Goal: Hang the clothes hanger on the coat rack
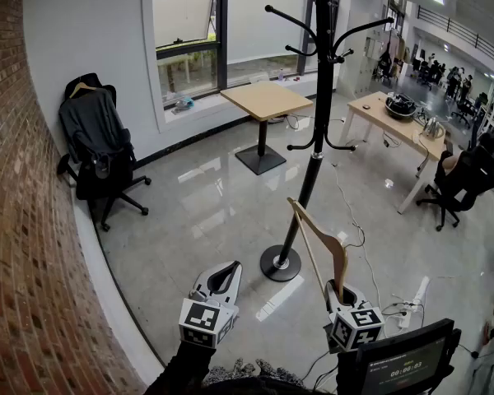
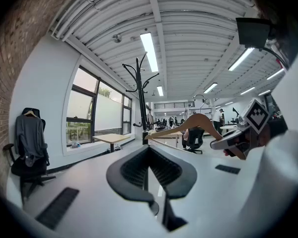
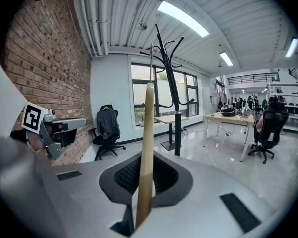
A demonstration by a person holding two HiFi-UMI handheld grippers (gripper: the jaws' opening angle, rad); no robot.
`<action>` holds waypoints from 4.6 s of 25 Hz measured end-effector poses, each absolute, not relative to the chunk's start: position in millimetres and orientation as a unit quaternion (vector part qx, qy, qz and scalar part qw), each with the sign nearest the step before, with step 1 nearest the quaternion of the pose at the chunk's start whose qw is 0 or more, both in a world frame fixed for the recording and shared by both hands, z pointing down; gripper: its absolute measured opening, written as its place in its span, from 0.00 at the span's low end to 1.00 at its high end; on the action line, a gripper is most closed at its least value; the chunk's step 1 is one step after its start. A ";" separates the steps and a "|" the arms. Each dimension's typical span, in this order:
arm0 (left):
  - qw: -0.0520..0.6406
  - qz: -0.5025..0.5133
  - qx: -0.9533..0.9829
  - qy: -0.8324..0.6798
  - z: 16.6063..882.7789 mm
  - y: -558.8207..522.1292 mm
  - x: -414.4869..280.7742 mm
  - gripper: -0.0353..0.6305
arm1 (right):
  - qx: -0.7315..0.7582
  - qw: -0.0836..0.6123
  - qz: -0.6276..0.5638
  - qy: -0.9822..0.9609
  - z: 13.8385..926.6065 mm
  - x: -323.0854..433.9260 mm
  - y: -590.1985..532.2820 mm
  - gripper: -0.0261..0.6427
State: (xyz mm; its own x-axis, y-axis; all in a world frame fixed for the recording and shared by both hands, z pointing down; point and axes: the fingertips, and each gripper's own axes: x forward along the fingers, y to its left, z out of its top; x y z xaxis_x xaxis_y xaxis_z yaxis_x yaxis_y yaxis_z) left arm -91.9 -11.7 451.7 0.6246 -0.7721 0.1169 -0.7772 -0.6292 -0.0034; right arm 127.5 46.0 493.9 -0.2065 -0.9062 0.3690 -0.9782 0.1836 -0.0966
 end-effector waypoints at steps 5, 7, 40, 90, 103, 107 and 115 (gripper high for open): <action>0.025 0.051 0.895 -0.443 453.2 -28.3 -111.4 0.06 | 0.619 0.120 0.156 -0.760 496.1 113.3 31.1 0.08; 0.023 0.049 0.893 -0.446 449.7 -32.1 -113.1 0.06 | 0.618 0.127 0.156 -0.760 495.2 112.2 26.4 0.08; 0.029 0.067 0.868 -0.491 466.0 -163.1 -17.3 0.06 | 0.552 0.160 0.173 -0.800 523.7 194.9 -153.1 0.08; 0.033 0.056 0.882 -0.466 457.4 -304.2 -61.3 0.06 | 0.566 0.258 0.220 -0.752 579.1 174.3 -368.9 0.08; 0.037 0.069 0.880 -0.469 469.7 -306.7 -66.3 0.06 | 0.563 0.240 0.229 -0.757 596.3 169.8 -375.9 0.08; 0.037 0.072 0.882 -0.464 468.5 -308.0 -62.9 0.06 | 0.562 0.240 0.215 -0.762 597.0 168.9 -378.4 0.08; 0.047 0.070 0.887 -0.455 472.7 -305.6 -57.2 0.06 | 0.561 0.243 0.160 -0.775 588.1 170.3 -376.8 0.13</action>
